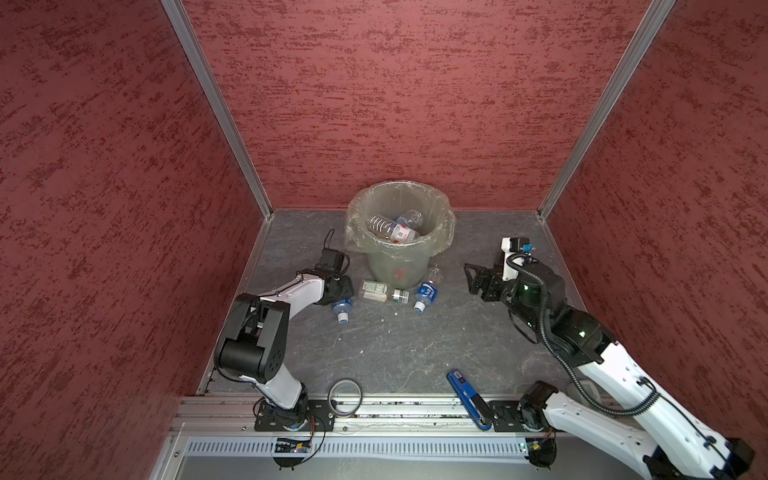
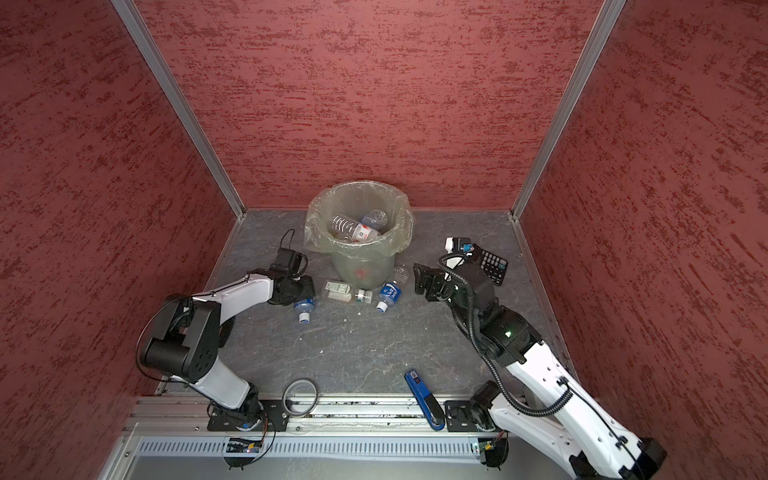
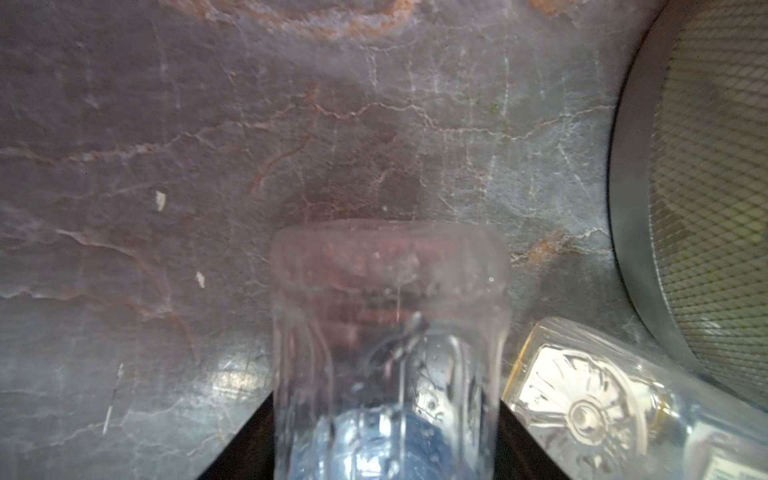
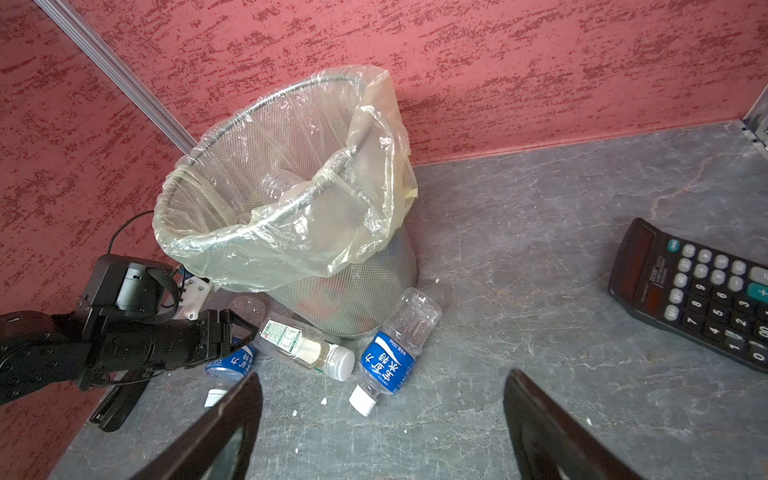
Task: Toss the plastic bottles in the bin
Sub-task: 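Lift the Pocari bottle with the left gripper up over the bin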
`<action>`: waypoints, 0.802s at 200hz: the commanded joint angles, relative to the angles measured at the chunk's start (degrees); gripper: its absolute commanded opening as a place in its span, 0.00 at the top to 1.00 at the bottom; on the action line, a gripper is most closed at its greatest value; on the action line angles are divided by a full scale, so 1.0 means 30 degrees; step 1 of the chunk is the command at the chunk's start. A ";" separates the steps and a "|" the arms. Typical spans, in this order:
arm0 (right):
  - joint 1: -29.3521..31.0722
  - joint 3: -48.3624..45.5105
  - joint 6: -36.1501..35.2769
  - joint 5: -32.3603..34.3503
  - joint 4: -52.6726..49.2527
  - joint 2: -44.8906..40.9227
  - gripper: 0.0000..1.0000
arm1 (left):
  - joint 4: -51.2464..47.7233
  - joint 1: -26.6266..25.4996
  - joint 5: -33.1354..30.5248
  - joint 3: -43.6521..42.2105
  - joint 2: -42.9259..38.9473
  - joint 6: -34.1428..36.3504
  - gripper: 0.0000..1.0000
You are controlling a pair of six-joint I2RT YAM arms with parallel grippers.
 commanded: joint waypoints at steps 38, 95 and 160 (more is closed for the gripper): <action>-0.0027 -0.0227 0.0378 0.0042 -0.0192 -0.0390 0.09 | 0.1032 0.0011 0.0944 -0.1297 -0.1608 -0.0774 0.39; -0.0027 -0.0578 0.0525 0.0047 -0.0158 -0.0601 0.10 | 0.0765 -0.0851 0.0177 -0.3746 -0.8032 -0.1852 0.42; -0.0041 -0.1119 0.0751 0.0304 -0.0576 -0.1192 0.10 | -0.1342 -0.5590 -0.4599 -0.4617 -1.7856 -0.2159 0.44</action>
